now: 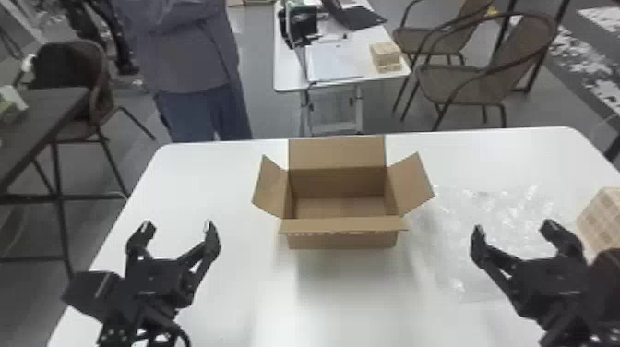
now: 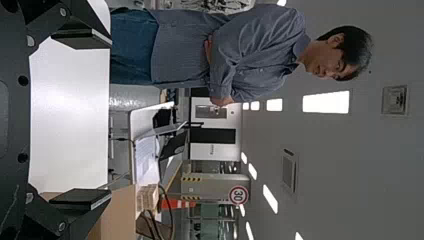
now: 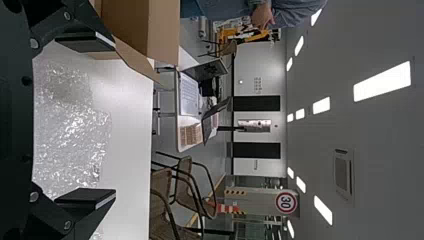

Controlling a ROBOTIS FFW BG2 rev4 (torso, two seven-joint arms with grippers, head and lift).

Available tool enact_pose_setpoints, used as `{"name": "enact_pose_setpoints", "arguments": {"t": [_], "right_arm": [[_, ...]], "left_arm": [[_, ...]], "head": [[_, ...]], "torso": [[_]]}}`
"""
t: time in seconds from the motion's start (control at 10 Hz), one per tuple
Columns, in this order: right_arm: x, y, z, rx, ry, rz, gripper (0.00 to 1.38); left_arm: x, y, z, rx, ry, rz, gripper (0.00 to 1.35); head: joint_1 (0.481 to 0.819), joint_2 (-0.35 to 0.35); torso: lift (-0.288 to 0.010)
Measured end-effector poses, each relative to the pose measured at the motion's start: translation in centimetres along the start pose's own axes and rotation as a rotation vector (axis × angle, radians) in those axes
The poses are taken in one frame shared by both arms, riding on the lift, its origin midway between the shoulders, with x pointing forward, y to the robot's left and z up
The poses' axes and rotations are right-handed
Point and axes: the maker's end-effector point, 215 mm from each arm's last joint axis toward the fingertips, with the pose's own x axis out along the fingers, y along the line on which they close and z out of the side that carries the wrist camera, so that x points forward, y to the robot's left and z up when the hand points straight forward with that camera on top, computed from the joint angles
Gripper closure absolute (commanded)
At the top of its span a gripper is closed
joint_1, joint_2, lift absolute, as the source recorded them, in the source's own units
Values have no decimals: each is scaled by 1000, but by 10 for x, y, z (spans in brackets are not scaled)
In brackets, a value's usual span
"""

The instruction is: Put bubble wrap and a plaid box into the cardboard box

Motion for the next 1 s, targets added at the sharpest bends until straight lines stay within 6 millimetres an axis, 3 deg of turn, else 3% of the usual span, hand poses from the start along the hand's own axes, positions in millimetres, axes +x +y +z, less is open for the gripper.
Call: {"name": "enact_pose_setpoints", "arguments": {"t": [0.7, 1.0], "right_arm": [[1, 1, -1, 2, 4, 1, 246], [1, 1, 0, 4, 4, 2, 246]], "left_arm": [[3, -3, -2, -4, 9, -13, 233], [19, -23, -20, -46, 115, -114, 233]], "head": [[695, 128], [695, 102]], "torso": [[-105], [-105]]}}
